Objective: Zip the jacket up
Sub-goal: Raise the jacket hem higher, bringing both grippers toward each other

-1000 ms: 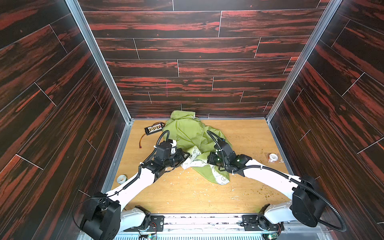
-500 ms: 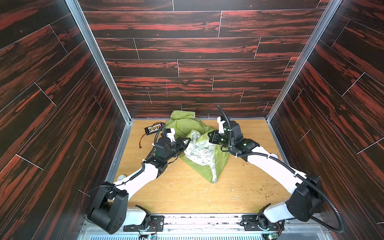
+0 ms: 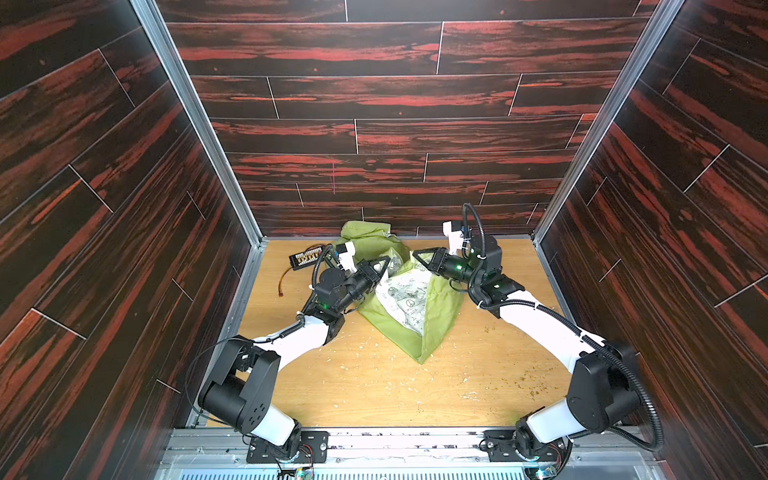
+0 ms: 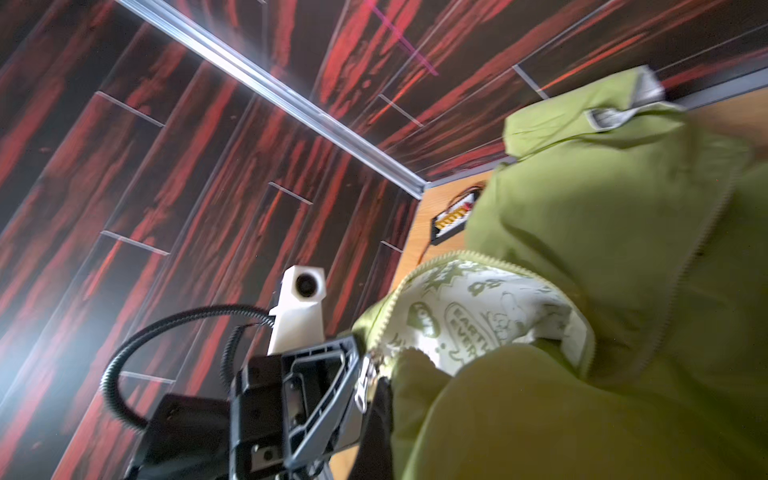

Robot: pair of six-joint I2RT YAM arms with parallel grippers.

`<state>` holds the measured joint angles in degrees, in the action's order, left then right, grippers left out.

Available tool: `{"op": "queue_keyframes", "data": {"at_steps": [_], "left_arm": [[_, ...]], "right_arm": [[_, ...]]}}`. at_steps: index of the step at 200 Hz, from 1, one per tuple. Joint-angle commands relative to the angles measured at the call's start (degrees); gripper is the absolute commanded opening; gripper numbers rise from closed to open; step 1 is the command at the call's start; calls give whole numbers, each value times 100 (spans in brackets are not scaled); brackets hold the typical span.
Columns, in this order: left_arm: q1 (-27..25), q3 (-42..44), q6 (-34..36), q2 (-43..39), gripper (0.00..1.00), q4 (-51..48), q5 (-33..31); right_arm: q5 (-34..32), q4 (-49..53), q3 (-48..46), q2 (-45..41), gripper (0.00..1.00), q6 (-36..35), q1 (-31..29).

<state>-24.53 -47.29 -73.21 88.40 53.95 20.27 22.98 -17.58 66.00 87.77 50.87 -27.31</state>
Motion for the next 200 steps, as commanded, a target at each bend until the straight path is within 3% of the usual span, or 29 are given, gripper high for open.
{"op": "queue_keyframes", "data": {"at_steps": [1, 82, 105, 200], "left_arm": [[23, -166, -289, 162, 0, 1107, -66], [18, -578, -618, 550, 0, 1702, 227], [10, -581, -683, 556, 0, 1790, 240], [-5, -674, -1030, 778, 0, 2679, 312]], "right_arm": [[224, -754, -23, -1, 0, 342, -9], [-259, -1393, 139, 176, 0, 1148, -18], [-670, -1567, 150, 270, 0, 1296, -45], [-1479, -1665, 750, 636, 0, 1229, -492]]}}
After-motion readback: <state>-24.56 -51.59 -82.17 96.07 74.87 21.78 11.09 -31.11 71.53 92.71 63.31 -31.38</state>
